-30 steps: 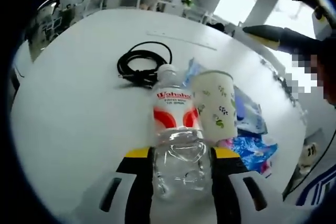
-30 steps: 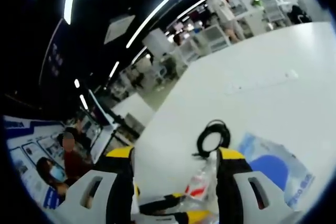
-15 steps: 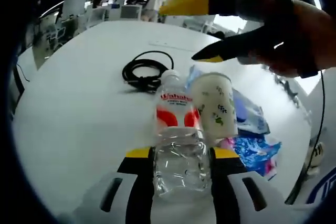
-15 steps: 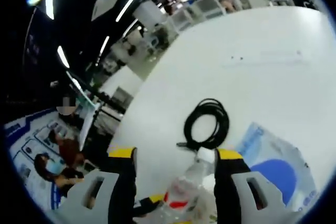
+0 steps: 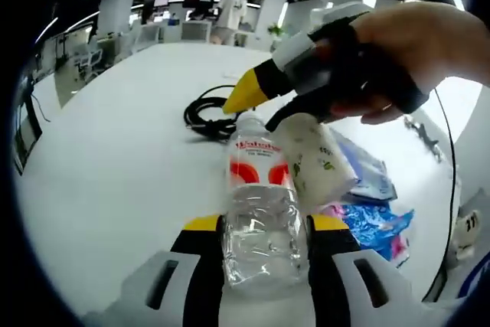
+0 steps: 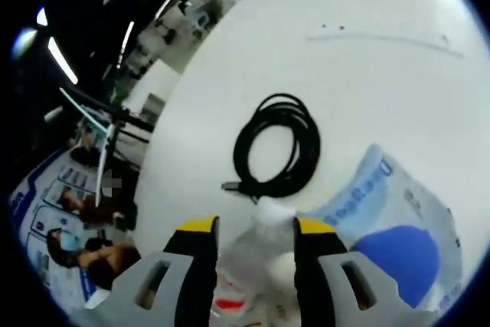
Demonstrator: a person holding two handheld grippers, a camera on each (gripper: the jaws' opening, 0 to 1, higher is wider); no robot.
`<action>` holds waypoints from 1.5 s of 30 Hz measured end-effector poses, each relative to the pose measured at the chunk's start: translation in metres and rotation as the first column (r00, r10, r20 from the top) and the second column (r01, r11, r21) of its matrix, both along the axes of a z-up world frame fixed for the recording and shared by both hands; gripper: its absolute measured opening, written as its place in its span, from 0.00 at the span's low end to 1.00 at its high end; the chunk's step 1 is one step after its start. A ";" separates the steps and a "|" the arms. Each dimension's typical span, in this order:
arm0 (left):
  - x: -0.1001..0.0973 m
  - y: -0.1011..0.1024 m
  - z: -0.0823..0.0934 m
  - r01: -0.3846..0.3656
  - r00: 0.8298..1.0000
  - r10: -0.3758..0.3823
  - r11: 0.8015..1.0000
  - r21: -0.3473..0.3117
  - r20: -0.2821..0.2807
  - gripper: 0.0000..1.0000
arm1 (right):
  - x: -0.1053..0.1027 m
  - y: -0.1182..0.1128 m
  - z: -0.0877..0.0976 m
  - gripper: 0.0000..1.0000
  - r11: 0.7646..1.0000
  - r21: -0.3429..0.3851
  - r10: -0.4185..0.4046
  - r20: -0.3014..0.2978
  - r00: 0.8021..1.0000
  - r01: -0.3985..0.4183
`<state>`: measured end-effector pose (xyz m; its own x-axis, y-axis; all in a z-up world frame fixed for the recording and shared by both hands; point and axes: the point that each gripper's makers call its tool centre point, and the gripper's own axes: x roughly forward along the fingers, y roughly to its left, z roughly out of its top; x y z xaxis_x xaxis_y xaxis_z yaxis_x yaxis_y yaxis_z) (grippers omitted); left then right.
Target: Arrange the tabletop items into an orderly group along one side of the table until the central work area is clear of visible clutter.
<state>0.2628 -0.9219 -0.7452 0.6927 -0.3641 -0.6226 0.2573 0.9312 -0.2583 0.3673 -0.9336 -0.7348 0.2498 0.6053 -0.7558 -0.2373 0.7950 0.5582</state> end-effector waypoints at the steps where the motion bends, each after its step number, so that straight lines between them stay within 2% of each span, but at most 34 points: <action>1: 0.000 0.000 0.000 -0.001 1.000 0.001 1.000 0.001 0.004 0.39 | 0.000 0.001 -0.002 0.33 1.000 -0.001 0.000 -0.010 1.000 0.000; 3: 0.001 0.000 0.000 -0.002 1.000 0.002 1.000 0.004 0.007 0.39 | -0.002 0.002 -0.006 0.30 1.000 -0.026 0.013 -0.029 0.999 -0.014; 6: 0.002 0.001 -0.002 -0.005 1.000 0.005 1.000 0.000 0.001 0.40 | -0.003 -0.002 -0.011 0.24 0.995 -0.090 0.047 -0.003 0.999 -0.047; 8: 0.002 0.002 -0.002 -0.009 1.000 0.009 1.000 -0.011 -0.005 0.40 | -0.004 0.000 -0.007 0.21 0.998 -0.064 0.016 -0.008 1.000 -0.016; 11: 0.001 0.002 -0.002 -0.012 1.000 0.012 1.000 -0.014 -0.002 0.40 | -0.005 0.003 -0.004 0.20 0.998 -0.058 0.031 0.019 0.999 -0.030; 18: -0.002 0.002 -0.001 -0.007 1.000 0.007 1.000 0.001 0.009 0.39 | -0.011 0.007 0.010 0.20 1.000 -0.008 0.028 0.122 0.992 -0.027; 25: -0.008 0.007 0.004 0.003 1.000 -0.004 1.000 0.020 0.028 0.38 | -0.025 0.020 0.043 0.19 0.995 0.073 0.043 0.240 0.970 -0.062; 27: -0.009 0.010 0.006 0.000 0.999 0.000 1.000 0.024 0.034 0.38 | -0.028 0.024 0.053 0.19 0.994 0.078 0.053 0.287 0.956 -0.079; 28: -0.009 0.011 0.007 0.012 0.999 -0.014 0.999 0.047 0.046 0.38 | -0.029 0.026 0.057 0.19 0.993 0.076 0.063 0.308 0.949 -0.091; 29: -0.009 0.013 0.008 0.014 0.998 -0.018 0.998 0.061 0.055 0.38 | -0.031 0.029 0.064 0.19 0.989 0.084 0.084 0.345 0.935 -0.120; 32: -0.009 0.020 0.011 0.029 0.995 -0.040 0.992 0.122 0.090 0.37 | -0.037 0.032 0.076 0.19 0.986 0.086 0.098 0.385 0.918 -0.142; 34: -0.010 0.022 0.011 0.024 0.994 -0.038 0.991 0.131 0.098 0.37 | -0.043 0.036 0.085 0.18 0.981 0.097 0.113 0.420 0.901 -0.168; 36: -0.009 0.027 0.014 0.015 0.992 -0.033 0.988 0.151 0.118 0.37 | -0.048 0.042 0.095 0.18 0.973 0.106 0.131 0.470 0.873 -0.203; 37: -0.010 0.030 0.016 0.013 0.991 -0.033 0.988 0.157 0.128 0.37 | -0.048 0.042 0.097 0.18 0.974 0.086 0.142 0.489 0.861 -0.210; 45: 0.006 0.048 0.043 -0.011 0.969 -0.043 0.976 0.218 0.244 0.37 | -0.039 0.053 0.130 0.18 0.964 0.164 0.084 0.560 0.824 -0.210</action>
<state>0.2691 -0.8743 -0.7018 0.8293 -0.2519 -0.4989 0.3025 0.9529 0.0218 0.3282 -0.8802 -0.6044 0.4763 0.7955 -0.3745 -0.6561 0.6051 0.4509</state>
